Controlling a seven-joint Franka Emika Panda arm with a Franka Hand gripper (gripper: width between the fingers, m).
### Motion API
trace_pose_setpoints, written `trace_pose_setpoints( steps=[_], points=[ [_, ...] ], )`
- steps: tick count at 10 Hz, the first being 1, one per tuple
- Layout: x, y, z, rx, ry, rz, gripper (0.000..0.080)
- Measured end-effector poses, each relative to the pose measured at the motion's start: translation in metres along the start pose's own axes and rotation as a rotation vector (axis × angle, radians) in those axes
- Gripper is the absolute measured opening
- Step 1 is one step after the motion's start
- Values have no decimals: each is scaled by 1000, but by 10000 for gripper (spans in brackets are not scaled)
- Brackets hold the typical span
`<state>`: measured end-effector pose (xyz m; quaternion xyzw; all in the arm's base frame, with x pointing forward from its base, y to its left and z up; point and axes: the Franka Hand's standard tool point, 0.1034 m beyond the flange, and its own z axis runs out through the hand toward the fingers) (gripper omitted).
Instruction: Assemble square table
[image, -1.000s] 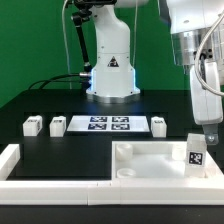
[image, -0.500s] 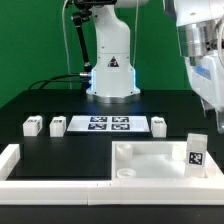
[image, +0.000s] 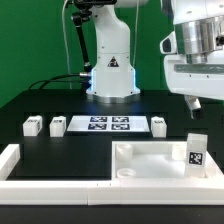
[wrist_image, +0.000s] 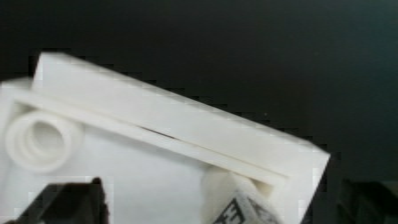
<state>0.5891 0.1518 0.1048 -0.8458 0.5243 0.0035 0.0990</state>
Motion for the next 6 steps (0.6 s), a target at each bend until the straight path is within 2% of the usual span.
trace_pose_setpoints(
  steps=[3, 4, 5, 6],
  points=[
    [0, 1, 1, 2, 2, -196, 648],
    [-4, 7, 6, 6, 12, -274, 648],
    [-9, 19, 11, 3, 18, -351, 648],
    [-14, 38, 18, -4, 28, -453, 648]
  ],
)
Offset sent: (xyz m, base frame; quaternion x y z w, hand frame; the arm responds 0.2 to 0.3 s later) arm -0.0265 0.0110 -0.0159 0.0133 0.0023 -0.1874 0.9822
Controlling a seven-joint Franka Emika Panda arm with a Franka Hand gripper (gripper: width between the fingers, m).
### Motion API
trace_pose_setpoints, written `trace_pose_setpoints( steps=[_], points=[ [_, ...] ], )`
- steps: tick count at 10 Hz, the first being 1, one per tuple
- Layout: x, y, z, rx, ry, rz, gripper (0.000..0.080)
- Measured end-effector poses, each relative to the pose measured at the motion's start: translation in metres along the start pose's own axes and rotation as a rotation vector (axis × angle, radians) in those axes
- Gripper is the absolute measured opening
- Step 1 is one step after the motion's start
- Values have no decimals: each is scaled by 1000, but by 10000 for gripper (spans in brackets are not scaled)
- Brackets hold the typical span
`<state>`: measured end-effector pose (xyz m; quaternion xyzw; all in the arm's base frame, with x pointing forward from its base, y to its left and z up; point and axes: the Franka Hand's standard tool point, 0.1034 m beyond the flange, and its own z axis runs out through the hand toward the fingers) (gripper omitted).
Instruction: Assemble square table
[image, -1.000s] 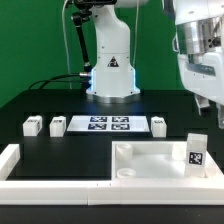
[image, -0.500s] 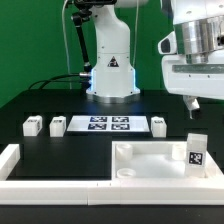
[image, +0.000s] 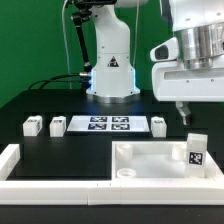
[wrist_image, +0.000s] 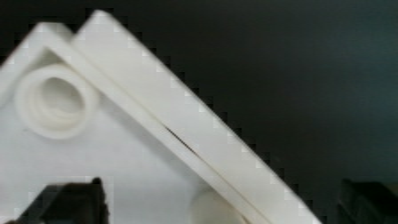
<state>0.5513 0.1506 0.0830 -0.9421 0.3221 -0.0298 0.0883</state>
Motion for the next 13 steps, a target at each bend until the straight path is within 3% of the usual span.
trace_pose_setpoints(
  steps=[2, 3, 4, 9, 13],
  points=[
    [-19, 34, 11, -34, -8, -183, 648],
    [-29, 41, 13, -49, -4, -238, 648],
    [-37, 41, 16, -65, 5, -329, 648],
    [-34, 46, 17, -75, -5, -617, 648],
    [-72, 114, 25, -139, -108, -730, 648]
  ],
)
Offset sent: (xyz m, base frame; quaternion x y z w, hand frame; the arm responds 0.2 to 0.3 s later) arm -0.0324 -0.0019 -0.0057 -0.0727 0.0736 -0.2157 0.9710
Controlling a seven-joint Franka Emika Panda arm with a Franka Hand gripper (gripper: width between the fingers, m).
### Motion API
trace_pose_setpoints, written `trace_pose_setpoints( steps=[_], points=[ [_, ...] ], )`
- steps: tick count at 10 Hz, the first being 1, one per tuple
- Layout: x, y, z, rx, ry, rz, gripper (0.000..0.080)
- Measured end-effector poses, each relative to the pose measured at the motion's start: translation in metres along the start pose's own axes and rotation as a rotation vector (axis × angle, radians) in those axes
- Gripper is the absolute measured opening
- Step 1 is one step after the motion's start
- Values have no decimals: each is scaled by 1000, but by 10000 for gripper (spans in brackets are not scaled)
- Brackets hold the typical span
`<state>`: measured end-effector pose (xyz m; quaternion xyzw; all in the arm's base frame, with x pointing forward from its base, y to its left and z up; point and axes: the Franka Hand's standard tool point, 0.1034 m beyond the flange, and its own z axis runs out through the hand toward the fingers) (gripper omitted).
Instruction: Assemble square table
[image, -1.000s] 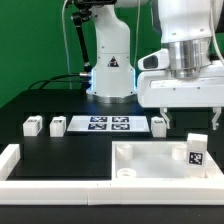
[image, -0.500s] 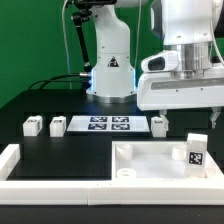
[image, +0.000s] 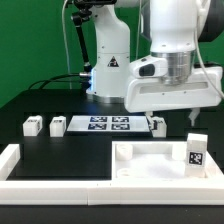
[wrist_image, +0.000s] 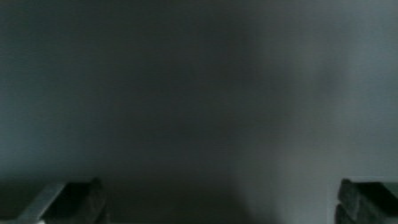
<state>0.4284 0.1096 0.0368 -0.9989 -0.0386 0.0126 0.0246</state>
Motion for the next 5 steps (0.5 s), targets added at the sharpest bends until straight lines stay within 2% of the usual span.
trace_pose_setpoints(
  steps=[1, 3, 4, 5],
  points=[
    [-16, 4, 5, 3, -55, 9, 648],
    [-30, 8, 13, -5, -82, 12, 648],
    [-35, 4, 11, 9, -191, 11, 648],
    [-30, 3, 10, 18, -245, 14, 648]
  ],
)
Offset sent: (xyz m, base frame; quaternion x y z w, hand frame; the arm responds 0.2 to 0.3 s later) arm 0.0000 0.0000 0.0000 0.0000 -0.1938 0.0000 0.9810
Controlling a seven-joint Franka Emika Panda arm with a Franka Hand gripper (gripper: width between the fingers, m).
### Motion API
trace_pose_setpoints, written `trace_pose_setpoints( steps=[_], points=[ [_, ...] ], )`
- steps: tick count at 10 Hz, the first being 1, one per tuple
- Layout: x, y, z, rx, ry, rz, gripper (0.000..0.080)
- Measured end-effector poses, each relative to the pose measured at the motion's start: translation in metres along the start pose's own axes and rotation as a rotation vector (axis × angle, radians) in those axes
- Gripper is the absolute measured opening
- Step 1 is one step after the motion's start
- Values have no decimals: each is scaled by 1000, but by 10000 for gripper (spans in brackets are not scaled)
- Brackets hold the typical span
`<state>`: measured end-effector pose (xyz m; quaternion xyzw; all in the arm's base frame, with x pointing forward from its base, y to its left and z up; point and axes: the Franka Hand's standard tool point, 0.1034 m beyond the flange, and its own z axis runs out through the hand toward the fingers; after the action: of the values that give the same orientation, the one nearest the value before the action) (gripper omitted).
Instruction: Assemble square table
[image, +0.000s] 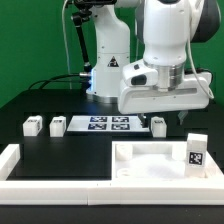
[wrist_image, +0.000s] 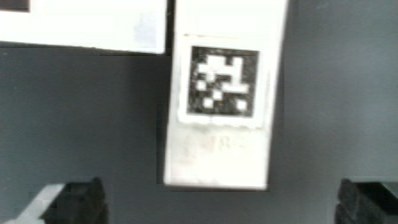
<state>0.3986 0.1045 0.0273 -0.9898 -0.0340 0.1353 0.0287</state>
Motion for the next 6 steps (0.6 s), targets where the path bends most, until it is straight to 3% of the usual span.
trace_pose_setpoints(
  steps=[3, 6],
  points=[
    [-9, 4, 5, 33, -252, 39, 648],
    [-24, 4, 18, 26, -562, 76, 648]
  ],
)
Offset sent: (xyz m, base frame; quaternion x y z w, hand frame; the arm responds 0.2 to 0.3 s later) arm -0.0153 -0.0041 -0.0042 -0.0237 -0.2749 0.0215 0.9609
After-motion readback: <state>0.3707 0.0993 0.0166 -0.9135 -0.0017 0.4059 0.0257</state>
